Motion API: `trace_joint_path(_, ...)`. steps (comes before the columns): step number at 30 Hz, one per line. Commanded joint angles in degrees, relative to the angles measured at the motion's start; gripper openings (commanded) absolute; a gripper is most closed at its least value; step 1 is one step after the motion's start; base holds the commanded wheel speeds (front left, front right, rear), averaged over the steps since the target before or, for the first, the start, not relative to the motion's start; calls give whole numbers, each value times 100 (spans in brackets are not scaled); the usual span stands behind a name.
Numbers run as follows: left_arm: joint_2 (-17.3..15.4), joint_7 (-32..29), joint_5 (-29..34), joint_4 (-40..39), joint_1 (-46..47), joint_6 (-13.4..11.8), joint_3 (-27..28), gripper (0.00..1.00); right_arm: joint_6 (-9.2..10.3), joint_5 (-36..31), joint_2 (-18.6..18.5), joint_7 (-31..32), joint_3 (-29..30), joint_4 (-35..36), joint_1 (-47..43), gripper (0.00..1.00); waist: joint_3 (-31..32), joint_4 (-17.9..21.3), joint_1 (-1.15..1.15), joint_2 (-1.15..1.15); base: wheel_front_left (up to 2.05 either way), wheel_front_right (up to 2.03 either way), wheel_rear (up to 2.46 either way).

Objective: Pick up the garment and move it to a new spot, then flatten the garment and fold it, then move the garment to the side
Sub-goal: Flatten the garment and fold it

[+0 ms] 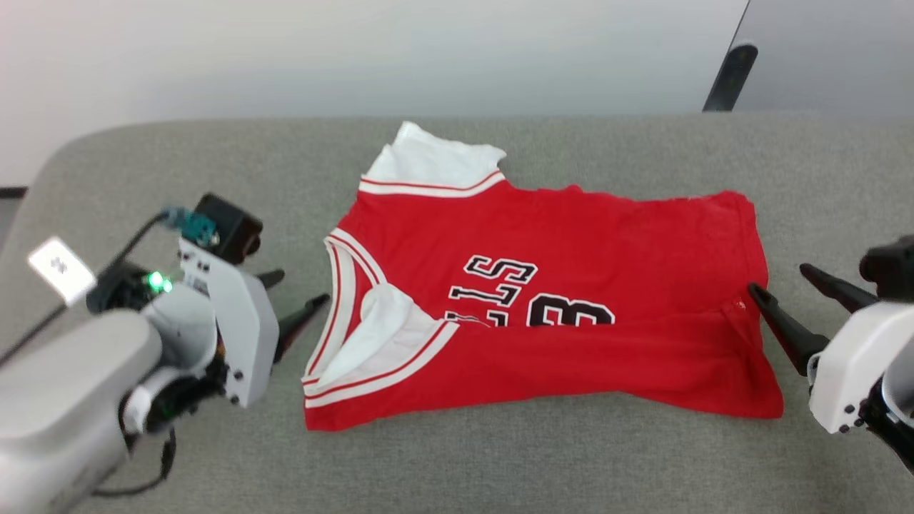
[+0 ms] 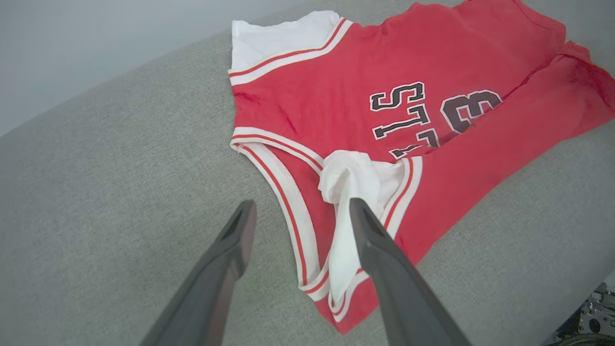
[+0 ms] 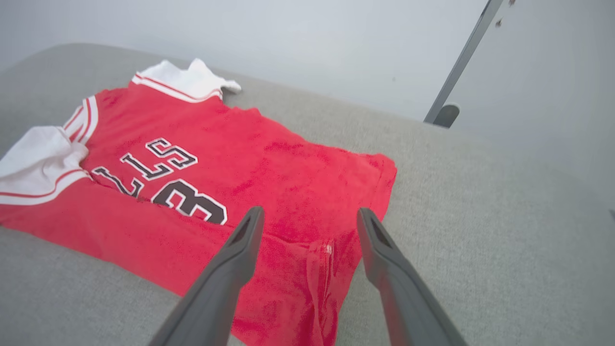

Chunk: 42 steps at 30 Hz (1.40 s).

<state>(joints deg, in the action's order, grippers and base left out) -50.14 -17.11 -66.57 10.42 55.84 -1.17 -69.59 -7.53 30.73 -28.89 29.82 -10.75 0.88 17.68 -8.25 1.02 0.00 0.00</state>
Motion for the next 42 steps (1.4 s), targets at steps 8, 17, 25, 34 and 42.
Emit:
trace_joint_path(8, -308, 942, -384, -721, -933, -815, 299, 100, 9, -705, 251, -1727, 548, 297, -780, 100, 541, -11, 0, 0, 0, 0, 0)
trace_joint_path(17, -822, 787, -1053, -1293, -1445, -1259, 427, 100, 9, -1173, 957, -2196, 1394, 893, -1652, 100, 373, 379, 0, 0, 0, 0, 0)
trace_joint_path(25, -1017, -744, -1775, -989, -1132, -1503, 326, 100, 9, -1154, 1257, -1974, 1623, 1182, -1574, 100, -31, 780, 0, 0, 0, 0, 0)
trace_joint_path(34, -706, -1671, -2231, -155, -956, -1464, 258, 100, 9, -1144, 1409, -1897, 1627, 1261, -1377, 100, -483, 1008, 0, 0, 0, 0, 0)
trace_joint_path(42, -460, -1994, -2206, 123, -949, -1585, 76, 100, 9, -1134, 1501, -1856, 1667, 1303, -1324, 100, -683, 992, 0, 0, 0, 0, 0)
